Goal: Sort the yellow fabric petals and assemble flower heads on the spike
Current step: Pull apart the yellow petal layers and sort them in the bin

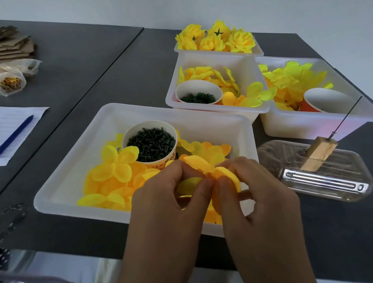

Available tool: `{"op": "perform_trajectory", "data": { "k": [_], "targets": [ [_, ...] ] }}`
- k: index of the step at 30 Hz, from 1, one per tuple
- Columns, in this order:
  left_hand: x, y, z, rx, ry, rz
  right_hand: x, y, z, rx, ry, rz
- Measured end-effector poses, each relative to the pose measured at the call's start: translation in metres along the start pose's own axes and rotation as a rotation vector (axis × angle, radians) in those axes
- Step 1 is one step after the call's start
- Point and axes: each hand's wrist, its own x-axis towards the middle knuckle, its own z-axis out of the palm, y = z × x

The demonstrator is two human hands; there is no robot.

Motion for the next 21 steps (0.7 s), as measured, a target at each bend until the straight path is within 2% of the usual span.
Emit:
{"op": "perform_trajectory", "data": {
  "k": [6, 12, 17, 21],
  "targets": [
    [-0.003, -0.001, -0.001, 0.069, 0.071, 0.002, 0.007, 0.002, -0.005, -0.053, 0.059, -0.003],
    [-0.001, 0.001, -0.001, 0.124, 0.097, 0.078, 0.006, 0.002, -0.002, 0.016, -0.189, -0.038],
    [-0.005, 0.0, 0.006, 0.156, 0.105, 0.078, 0.008, 0.007, -0.009, -0.001, -0.091, 0.018],
    [-0.008, -0.001, 0.007, 0.194, 0.102, 0.072, 0.013, 0.014, -0.012, 0.074, -0.08, 0.152]
  ]
}}
